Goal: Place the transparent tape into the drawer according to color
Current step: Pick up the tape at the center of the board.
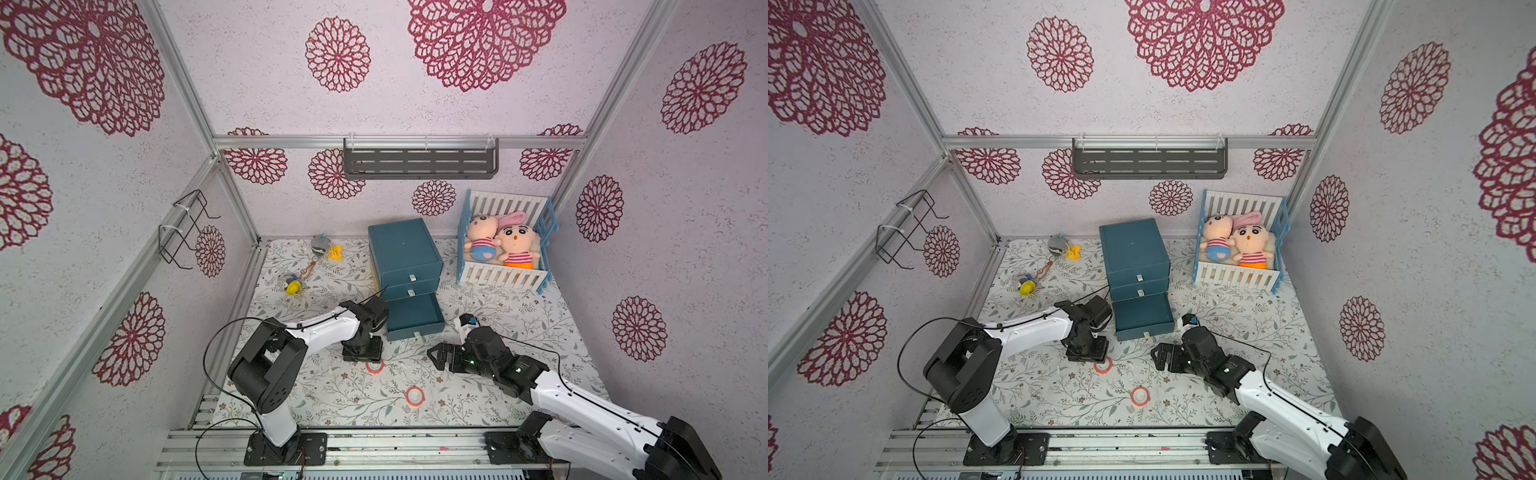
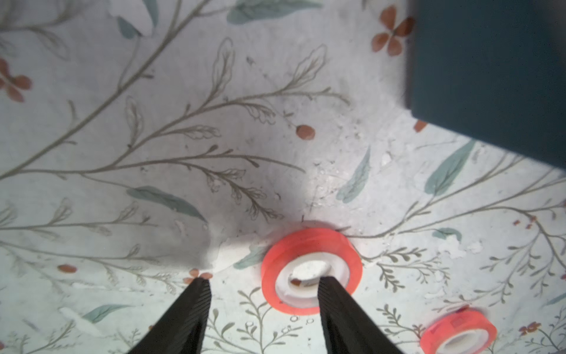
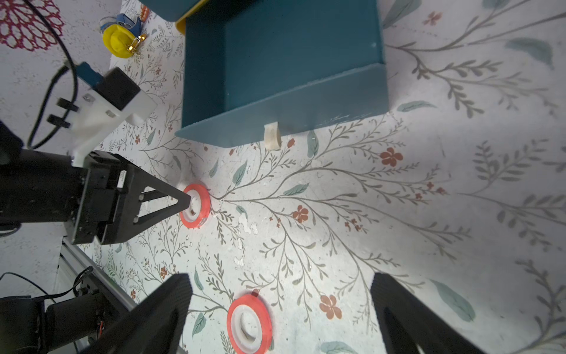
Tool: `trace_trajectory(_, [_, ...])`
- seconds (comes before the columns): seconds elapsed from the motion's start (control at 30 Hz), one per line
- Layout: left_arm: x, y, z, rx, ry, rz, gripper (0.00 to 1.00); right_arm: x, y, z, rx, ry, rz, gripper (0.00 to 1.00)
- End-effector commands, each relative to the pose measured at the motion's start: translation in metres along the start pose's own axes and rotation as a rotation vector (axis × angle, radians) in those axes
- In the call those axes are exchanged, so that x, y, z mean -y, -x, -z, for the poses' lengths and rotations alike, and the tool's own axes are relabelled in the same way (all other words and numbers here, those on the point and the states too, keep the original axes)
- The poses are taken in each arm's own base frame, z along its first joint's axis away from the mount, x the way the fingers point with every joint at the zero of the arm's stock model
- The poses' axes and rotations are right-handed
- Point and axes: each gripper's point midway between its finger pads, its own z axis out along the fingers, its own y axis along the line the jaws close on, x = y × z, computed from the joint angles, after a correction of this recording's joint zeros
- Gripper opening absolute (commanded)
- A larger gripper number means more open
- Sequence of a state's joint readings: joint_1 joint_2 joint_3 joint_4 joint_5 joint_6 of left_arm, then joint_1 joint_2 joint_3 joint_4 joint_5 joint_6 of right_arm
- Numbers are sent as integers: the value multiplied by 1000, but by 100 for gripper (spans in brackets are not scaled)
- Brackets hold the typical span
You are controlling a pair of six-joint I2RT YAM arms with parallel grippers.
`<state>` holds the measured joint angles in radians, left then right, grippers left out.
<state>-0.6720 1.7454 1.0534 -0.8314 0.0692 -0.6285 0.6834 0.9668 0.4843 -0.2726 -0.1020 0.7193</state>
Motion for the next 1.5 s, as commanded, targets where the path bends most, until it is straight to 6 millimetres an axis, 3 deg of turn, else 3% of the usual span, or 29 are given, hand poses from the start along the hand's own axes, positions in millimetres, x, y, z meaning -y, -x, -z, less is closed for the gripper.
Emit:
trace_trajectory(0.0, [2,0,-8,10,6,-23,62,-2,6,4,30,11,-10,99])
trace_trajectory(0.17, [4,-2,-12,10,4,-28,59,-1,7,5,33,8,-15,99])
trace_trajectory(0.5, [5,-8,-24,-10,14,-37,42,0,9,6,36,3,-23,99])
trace_trajectory(0.67, [2,-11,-28,-29,49,-46,38,1,8,6,33,1,-25,99])
trace_trajectory(1.07, [2,-15,-34,-51,60,-49,11,3,9,8,41,-4,-32,99])
trace_trajectory(1.27, [5,-11,-28,-31,47,-46,1,4,9,7,42,-5,-34,99])
trace_trajectory(1.47, [7,-5,-12,5,46,-48,0,6,6,5,37,-4,-40,99])
